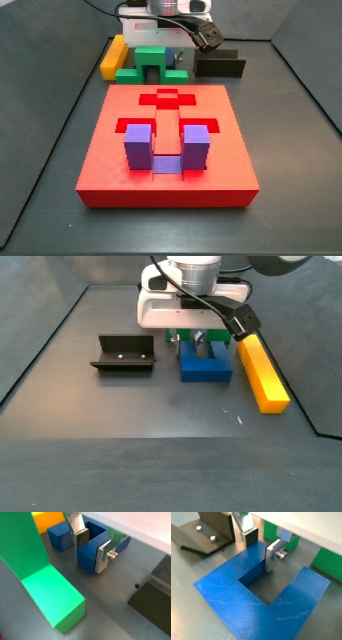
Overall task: Pick up the blue object. Move up. Place the blue object on the fixture. Regrasp the blue object. Move to above the board. Insert the blue object.
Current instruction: Pick up the blue object.
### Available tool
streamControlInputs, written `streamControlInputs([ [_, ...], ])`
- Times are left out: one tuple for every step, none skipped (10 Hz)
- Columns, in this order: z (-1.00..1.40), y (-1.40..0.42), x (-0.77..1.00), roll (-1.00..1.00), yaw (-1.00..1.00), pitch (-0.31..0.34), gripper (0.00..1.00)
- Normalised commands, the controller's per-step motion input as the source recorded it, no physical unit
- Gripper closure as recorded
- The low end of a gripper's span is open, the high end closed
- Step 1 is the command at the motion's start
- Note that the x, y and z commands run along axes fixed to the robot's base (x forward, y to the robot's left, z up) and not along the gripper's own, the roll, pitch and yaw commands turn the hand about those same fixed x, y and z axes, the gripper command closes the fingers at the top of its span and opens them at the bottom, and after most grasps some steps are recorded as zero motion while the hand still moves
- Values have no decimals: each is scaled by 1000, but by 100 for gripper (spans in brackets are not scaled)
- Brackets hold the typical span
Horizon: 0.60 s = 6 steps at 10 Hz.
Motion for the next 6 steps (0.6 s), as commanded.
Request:
streamControlInputs([
  [0, 0, 0, 0, 0, 0, 100],
  [0, 0, 0, 0, 0, 0, 100],
  [0, 0, 0, 0, 0, 0, 100],
  [0, 0, 0, 0, 0, 0, 100],
  [0, 0, 0, 0, 0, 0, 100],
  [0, 0, 0, 0, 0, 0, 100],
])
